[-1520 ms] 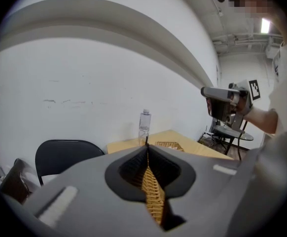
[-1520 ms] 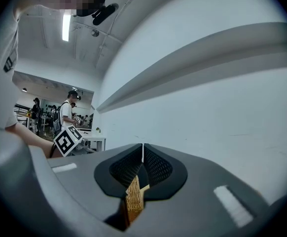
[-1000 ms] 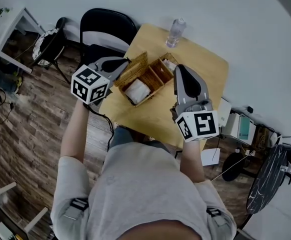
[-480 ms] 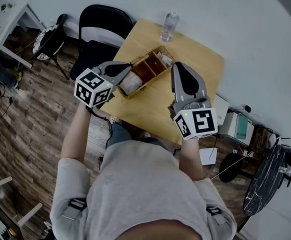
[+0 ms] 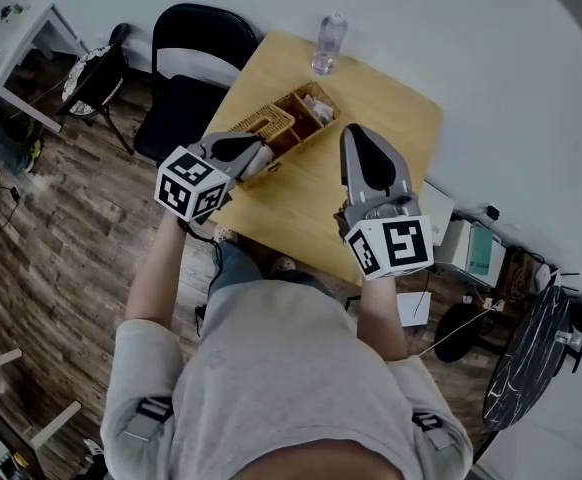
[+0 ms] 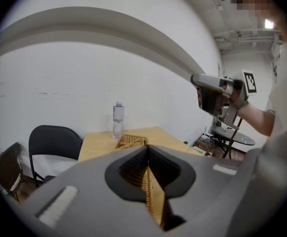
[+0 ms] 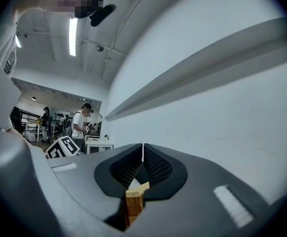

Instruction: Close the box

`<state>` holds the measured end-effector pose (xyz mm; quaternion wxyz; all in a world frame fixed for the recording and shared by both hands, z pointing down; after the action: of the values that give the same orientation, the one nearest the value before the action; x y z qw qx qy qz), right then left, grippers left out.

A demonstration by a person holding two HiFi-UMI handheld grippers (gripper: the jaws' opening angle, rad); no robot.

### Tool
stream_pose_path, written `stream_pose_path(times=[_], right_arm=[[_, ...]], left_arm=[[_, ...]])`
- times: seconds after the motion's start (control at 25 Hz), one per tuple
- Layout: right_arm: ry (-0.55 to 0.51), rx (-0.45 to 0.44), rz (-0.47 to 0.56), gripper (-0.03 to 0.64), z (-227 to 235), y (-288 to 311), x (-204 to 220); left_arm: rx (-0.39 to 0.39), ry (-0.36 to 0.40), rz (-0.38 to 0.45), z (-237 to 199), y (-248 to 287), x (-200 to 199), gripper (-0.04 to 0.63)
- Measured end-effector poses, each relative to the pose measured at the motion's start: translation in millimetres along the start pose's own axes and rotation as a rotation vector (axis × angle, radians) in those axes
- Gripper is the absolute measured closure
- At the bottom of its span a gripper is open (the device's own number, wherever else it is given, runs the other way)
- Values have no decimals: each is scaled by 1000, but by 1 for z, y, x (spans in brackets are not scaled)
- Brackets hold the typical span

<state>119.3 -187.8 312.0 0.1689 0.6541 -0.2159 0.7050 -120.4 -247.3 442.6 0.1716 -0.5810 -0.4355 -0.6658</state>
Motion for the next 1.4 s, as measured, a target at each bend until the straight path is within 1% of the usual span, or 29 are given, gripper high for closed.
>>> stream_pose_path(times=[0.52, 1.04, 1.4], right_arm=[[7, -1, 0, 604, 1, -15, 3], [5, 20, -13, 604, 3, -31, 8], [5, 24, -20, 604, 8, -40, 9]], left_arm=[[-16, -58, -23, 19, 9, 27, 534], [-25, -86, -61, 28, 21, 47, 534], [-47, -99, -92, 32, 28, 58, 534]])
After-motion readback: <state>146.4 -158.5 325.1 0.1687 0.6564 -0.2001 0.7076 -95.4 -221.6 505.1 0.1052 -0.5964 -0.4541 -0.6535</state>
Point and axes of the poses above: the fingertips, and each gripper's own axes: y forward along the fingers, z to its right, x out of its underside, the point moved 9 cm from there along -y, backward along the fingers, and after that the axes turned 5 degrees about y, right-handed, at the moved point
